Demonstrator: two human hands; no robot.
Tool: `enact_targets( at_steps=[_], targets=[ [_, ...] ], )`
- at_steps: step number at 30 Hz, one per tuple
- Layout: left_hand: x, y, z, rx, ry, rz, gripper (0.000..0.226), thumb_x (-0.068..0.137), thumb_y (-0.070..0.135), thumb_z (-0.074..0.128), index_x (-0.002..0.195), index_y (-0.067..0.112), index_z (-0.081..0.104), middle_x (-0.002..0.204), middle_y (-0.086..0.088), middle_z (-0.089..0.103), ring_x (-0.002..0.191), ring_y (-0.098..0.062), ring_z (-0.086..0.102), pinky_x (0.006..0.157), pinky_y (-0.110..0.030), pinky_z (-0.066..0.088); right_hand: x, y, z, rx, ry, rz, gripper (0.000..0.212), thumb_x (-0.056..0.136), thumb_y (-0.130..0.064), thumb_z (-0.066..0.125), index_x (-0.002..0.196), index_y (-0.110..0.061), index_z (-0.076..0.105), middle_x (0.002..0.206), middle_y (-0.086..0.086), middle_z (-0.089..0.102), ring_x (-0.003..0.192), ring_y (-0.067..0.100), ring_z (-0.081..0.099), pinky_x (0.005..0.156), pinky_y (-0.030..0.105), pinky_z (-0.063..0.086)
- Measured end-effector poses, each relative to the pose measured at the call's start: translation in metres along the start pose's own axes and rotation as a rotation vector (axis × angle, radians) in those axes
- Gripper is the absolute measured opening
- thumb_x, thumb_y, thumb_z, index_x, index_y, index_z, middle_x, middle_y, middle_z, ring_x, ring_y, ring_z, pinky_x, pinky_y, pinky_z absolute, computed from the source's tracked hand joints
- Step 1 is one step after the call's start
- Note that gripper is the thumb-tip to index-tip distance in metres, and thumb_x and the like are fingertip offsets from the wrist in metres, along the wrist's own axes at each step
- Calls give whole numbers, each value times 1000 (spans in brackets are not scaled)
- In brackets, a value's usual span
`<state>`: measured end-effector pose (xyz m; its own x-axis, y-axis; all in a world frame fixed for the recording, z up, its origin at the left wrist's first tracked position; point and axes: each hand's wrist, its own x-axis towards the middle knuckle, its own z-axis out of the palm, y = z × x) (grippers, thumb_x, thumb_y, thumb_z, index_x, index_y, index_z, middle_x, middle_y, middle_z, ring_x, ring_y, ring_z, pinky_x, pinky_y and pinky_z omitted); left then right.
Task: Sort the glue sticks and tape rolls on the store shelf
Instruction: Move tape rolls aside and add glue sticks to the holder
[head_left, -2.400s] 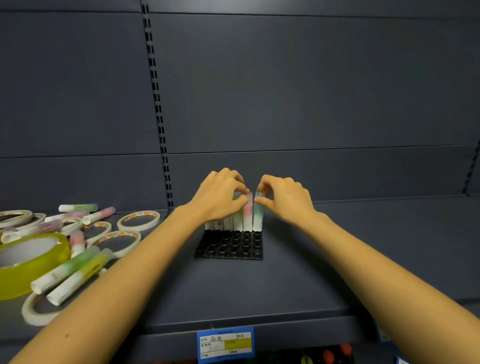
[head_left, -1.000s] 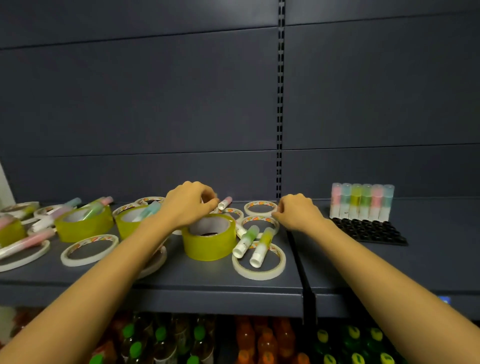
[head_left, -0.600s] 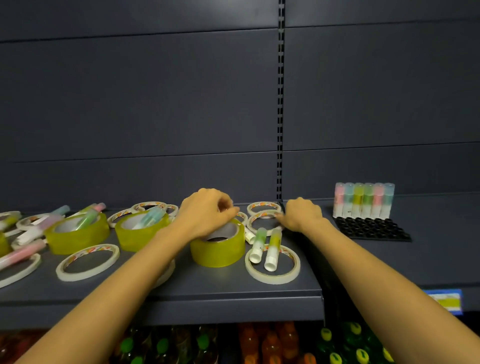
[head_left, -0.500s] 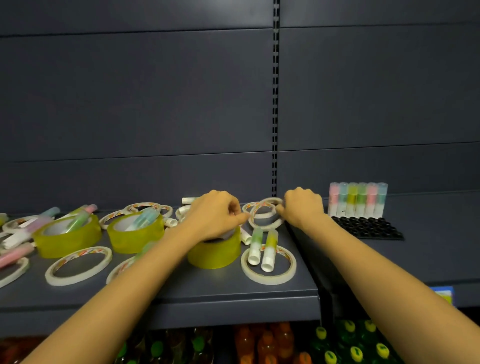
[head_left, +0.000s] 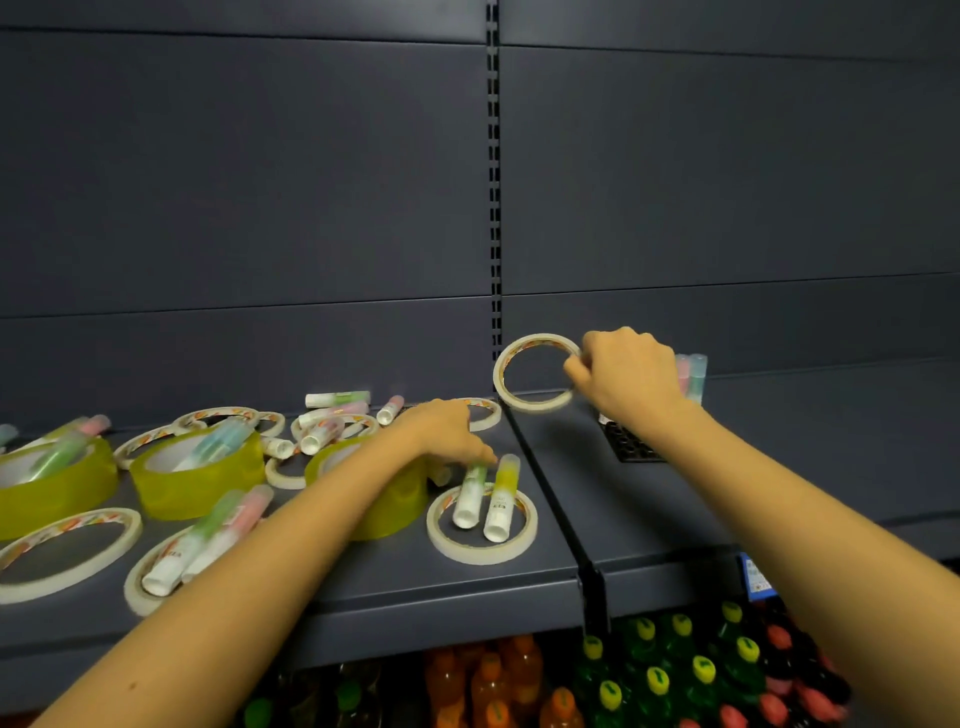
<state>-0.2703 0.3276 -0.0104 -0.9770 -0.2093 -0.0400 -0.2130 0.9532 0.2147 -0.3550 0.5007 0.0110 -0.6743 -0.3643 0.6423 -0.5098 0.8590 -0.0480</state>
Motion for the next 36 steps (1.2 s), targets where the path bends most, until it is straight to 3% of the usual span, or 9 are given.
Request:
enact_targets(
  at_steps=[3,6,9,14,18,23,36],
  targets=[
    [2,-1,-7,-82,34,-28,39,79,41,66,58,12,50,57,-1,46,59,-16,45,58,-27,37,-1,17,-3,38,2,32,31,93,-33,43,89,-9,62,78,9,56,69,28,47,61,30,34],
    [1,2,-23,-157,93,0,35,82,40,64,69,10,54,67,-9,44,65,-20,37,58,-28,30,-1,40,-8,54,0,66,30,92,-34,45,84,-10,61,74,6,52,68,27,49,59,29,33],
    [3,14,-37,-258,207,69,34,84,38,63,78,4,64,75,-11,55,71,-21,45,62,-29,36,2,67,-13,59,-9,107,29,91,-35,46,78,-13,58,72,5,52,67,26,48,56,28,30],
    [21,54,-39,-357,376,167,27,87,33,61,88,5,64,88,-10,68,78,-19,56,70,-31,46,8,111,-14,56,-29,151,29,91,-34,47,75,-13,57,69,4,52,66,26,48,54,27,30],
    [46,92,-25,-319,417,180,23,88,34,60,89,11,61,91,-10,69,85,-25,61,82,-40,50,11,140,-8,66,-44,152,29,90,-35,48,73,-13,55,65,3,50,65,26,48,49,25,25],
    [73,120,-1,-232,487,137,23,90,37,56,92,15,60,78,5,59,75,-15,53,68,-27,40,16,166,2,84,-56,117,30,90,-36,49,72,-13,53,69,4,52,67,27,49,57,28,31],
    [94,152,20,-35,558,-34,29,89,39,58,102,14,64,96,-3,69,93,-24,61,74,-33,43,25,210,17,218,-8,-2,29,88,-33,49,72,-10,58,67,6,55,67,29,51,57,29,33]
  ],
)
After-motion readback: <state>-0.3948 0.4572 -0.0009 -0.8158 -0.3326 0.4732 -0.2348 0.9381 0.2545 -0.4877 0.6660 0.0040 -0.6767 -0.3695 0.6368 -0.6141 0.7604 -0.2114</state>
